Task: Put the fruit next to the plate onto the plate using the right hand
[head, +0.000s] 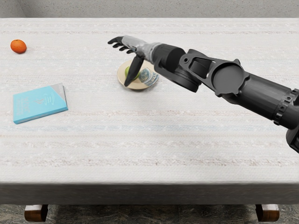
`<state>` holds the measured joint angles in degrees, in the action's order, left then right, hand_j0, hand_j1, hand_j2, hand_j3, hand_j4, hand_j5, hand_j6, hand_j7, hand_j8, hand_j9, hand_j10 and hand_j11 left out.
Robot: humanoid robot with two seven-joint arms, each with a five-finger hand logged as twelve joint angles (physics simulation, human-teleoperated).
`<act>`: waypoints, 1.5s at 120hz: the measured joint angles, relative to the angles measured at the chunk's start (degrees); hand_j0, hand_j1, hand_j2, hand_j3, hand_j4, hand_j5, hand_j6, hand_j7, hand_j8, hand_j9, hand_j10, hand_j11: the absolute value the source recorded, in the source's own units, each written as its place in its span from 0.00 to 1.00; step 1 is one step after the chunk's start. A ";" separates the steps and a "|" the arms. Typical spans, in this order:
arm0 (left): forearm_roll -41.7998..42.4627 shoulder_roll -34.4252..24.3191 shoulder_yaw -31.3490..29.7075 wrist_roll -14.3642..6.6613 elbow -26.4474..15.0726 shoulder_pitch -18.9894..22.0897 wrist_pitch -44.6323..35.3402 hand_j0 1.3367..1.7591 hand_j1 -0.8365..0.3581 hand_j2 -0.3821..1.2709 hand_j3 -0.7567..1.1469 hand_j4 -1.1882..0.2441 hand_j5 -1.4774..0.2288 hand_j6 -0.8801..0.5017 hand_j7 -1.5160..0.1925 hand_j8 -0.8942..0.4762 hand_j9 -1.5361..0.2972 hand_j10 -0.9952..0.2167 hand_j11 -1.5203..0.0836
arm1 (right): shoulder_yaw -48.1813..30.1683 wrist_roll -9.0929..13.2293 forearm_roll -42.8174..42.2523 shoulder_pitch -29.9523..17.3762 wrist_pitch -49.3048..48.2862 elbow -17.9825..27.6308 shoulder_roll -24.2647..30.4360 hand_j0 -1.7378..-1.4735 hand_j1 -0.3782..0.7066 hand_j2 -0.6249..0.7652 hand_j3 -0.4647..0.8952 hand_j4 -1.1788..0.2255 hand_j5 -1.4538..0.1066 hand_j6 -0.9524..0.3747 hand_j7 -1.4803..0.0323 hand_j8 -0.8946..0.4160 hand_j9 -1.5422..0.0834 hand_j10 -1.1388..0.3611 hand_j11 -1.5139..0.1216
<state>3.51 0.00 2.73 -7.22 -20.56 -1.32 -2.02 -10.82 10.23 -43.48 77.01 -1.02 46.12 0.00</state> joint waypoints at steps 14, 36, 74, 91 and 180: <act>0.00 0.00 0.00 0.00 -0.01 0.00 0.00 0.76 0.99 0.23 0.40 0.83 0.87 0.64 0.89 0.65 0.84 0.82 0.95 | -0.10 -2.92 0.99 -0.24 -1.80 2.09 0.00 0.30 0.12 0.44 0.34 0.78 0.86 0.65 0.90 0.62 0.88 0.70 0.86; 0.00 0.00 0.00 -0.01 0.00 0.00 0.00 0.76 0.99 0.23 0.40 0.83 0.87 0.64 0.89 0.65 0.84 0.82 0.95 | -1.35 -10.33 1.88 -4.31 -5.28 4.53 0.00 0.30 0.06 0.45 0.34 0.81 0.90 0.69 0.95 0.66 0.92 0.74 0.90; 0.00 0.00 0.00 0.00 0.01 0.00 0.00 0.76 0.99 0.23 0.40 0.83 0.87 0.64 0.89 0.65 0.84 0.82 0.95 | -15.52 -13.68 9.52 -15.89 -29.14 5.11 0.19 0.30 0.03 0.45 0.34 0.83 0.93 0.71 0.97 0.68 0.94 0.75 0.92; 0.00 0.00 0.00 0.00 0.00 0.00 0.00 0.76 0.99 0.23 0.40 0.83 0.87 0.64 0.89 0.65 0.84 0.82 0.95 | -19.47 -16.99 12.80 -20.35 -32.74 5.12 5.42 0.30 0.03 0.45 0.34 0.84 0.93 0.71 0.98 0.68 0.95 0.76 0.92; 0.02 0.00 0.02 0.00 0.04 -0.09 0.00 0.76 0.99 0.23 0.40 0.83 0.87 0.64 0.89 0.65 0.84 0.82 0.95 | -41.79 -24.89 18.76 -45.48 -33.97 5.00 38.71 0.30 0.03 0.45 0.34 0.84 0.93 0.72 0.98 0.68 0.95 0.76 0.93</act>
<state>3.53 0.00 2.74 -7.21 -20.51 -1.40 -2.02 -52.62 -14.67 -24.73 31.54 -34.99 51.11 38.71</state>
